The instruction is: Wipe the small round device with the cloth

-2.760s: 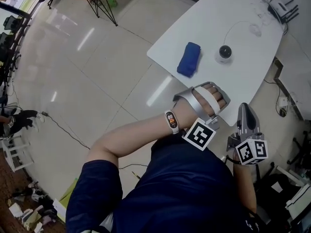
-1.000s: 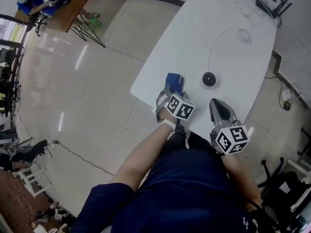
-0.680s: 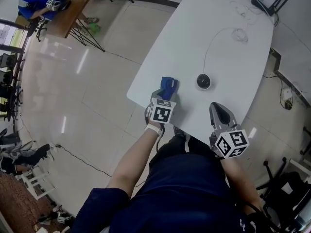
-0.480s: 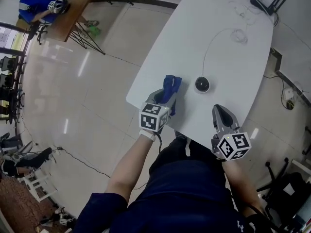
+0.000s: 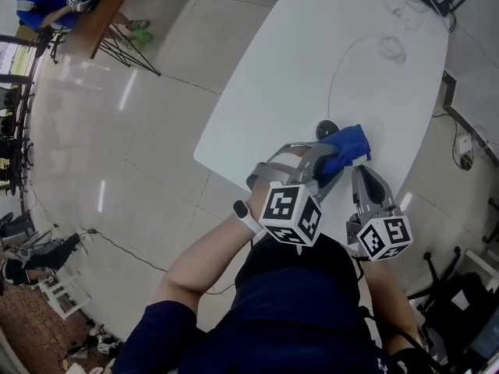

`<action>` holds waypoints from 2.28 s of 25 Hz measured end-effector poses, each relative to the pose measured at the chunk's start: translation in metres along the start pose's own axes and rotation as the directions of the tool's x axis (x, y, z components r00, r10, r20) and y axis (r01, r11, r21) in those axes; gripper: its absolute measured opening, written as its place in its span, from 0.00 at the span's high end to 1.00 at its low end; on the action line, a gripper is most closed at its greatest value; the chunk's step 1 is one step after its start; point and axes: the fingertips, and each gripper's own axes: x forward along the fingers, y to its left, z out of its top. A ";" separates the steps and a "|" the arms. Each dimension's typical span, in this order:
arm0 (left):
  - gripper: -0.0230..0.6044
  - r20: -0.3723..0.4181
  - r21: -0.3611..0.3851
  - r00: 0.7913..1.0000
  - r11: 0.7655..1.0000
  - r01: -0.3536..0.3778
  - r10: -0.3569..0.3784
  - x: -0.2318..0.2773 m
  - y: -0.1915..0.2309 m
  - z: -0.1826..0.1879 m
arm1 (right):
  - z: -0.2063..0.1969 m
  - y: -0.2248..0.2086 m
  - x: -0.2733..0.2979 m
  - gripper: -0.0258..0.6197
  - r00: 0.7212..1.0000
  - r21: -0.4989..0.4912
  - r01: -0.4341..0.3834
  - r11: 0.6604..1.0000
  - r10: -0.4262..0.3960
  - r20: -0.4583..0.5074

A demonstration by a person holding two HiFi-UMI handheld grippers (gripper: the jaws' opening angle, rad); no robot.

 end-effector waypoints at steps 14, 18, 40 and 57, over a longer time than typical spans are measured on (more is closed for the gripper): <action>0.77 0.306 -0.610 0.946 0.742 0.279 -0.105 -0.015 0.084 -0.032 | -0.001 -0.004 0.018 0.94 0.999 0.059 -0.005 0.998 0.008 -0.043; 0.77 0.394 -0.718 0.906 0.564 0.408 -0.155 0.001 0.094 -0.070 | -0.008 -0.003 0.024 0.94 0.998 0.084 -0.006 0.996 0.011 -0.068; 0.76 0.208 -0.834 0.978 0.525 0.168 0.017 -0.001 0.093 -0.093 | -0.007 0.017 -0.010 0.94 1.000 0.068 -0.012 0.998 0.013 -0.015; 0.75 0.041 -0.401 0.925 0.854 -0.331 0.378 -0.003 0.015 -0.028 | 0.000 0.009 -0.034 0.94 0.999 0.048 0.036 0.998 -0.037 0.007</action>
